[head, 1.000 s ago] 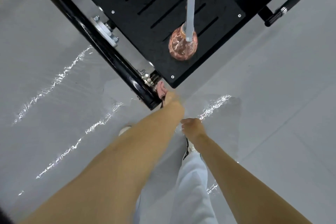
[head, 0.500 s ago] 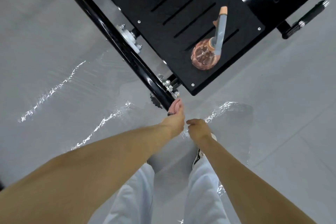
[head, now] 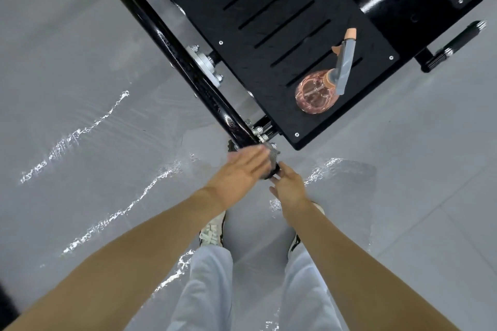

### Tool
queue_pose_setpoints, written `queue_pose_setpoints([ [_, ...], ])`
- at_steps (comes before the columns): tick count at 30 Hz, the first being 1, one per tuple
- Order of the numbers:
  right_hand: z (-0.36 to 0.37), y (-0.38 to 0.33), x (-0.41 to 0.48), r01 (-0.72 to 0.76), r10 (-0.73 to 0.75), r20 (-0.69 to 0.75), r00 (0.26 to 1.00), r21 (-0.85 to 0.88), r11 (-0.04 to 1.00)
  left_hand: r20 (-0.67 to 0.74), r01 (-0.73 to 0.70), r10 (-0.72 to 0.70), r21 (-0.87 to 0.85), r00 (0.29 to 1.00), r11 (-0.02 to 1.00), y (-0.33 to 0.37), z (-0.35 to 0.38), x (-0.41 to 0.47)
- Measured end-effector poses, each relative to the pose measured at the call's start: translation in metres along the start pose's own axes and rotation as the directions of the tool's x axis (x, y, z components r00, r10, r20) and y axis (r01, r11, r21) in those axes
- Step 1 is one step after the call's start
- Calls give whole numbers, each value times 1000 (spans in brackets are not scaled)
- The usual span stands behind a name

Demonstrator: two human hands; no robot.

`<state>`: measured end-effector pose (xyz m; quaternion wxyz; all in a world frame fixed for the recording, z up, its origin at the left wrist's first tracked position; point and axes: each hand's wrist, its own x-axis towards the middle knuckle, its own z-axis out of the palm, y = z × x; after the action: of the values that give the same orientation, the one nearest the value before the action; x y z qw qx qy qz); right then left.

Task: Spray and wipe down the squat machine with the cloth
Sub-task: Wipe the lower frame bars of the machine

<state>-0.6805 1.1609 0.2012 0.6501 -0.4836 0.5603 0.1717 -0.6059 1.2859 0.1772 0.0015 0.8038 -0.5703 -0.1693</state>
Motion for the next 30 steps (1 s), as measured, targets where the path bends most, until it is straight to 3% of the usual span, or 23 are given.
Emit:
queue_pose_setpoints([
  [2,3,2,0,-40,40,1,999,108,993,86,-155,148,82,985,984,-5,8,-6],
  [4,3,-1,-1,-92,90,19,996,246,965,135,-151,131,144,982,978,-38,-7,-7],
  [5,2,-2,-2,-104,100,30,995,283,954,163,-92,69,140,984,986,-58,-16,-8],
  [7,1,-3,-7,-77,68,46,997,256,964,187,163,-180,104,966,981,-94,-34,-8],
  [10,2,-5,-17,-38,35,21,999,137,990,260,519,-506,20,823,854,-146,-54,-8],
  [13,7,-5,-21,-35,34,-22,999,-40,999,338,750,-672,-239,659,616,-169,-70,-9],
  [16,11,-9,-30,-45,35,-85,996,-123,991,431,808,-726,-513,535,290,-128,-93,-11],
  [18,11,-23,-47,-52,53,-104,993,14,999,552,719,-641,-695,534,2,-86,-110,-11],
  [20,12,-38,-64,-118,113,37,993,221,968,618,568,-529,-774,582,-280,-50,-126,-8],
  [22,5,-53,-80,-175,104,214,971,348,921,643,495,-423,-764,639,-414,-20,-139,1],
  [24,-4,-66,-91,-161,42,250,967,479,863,654,503,-293,-738,698,-449,6,-156,14],
  [25,-6,-72,-94,-147,27,223,974,541,828,661,537,-253,-734,707,-415,16,-163,20],
  [26,-10,-77,-98,-130,29,179,983,583,802,659,577,-246,-746,711,-332,23,-171,27],
  [29,-38,-84,-101,-72,70,27,997,604,793,617,691,-377,-717,691,92,34,-193,60],
  [30,-52,-83,-98,-71,88,1,996,591,803,586,687,-423,-714,691,135,36,-201,74],
])
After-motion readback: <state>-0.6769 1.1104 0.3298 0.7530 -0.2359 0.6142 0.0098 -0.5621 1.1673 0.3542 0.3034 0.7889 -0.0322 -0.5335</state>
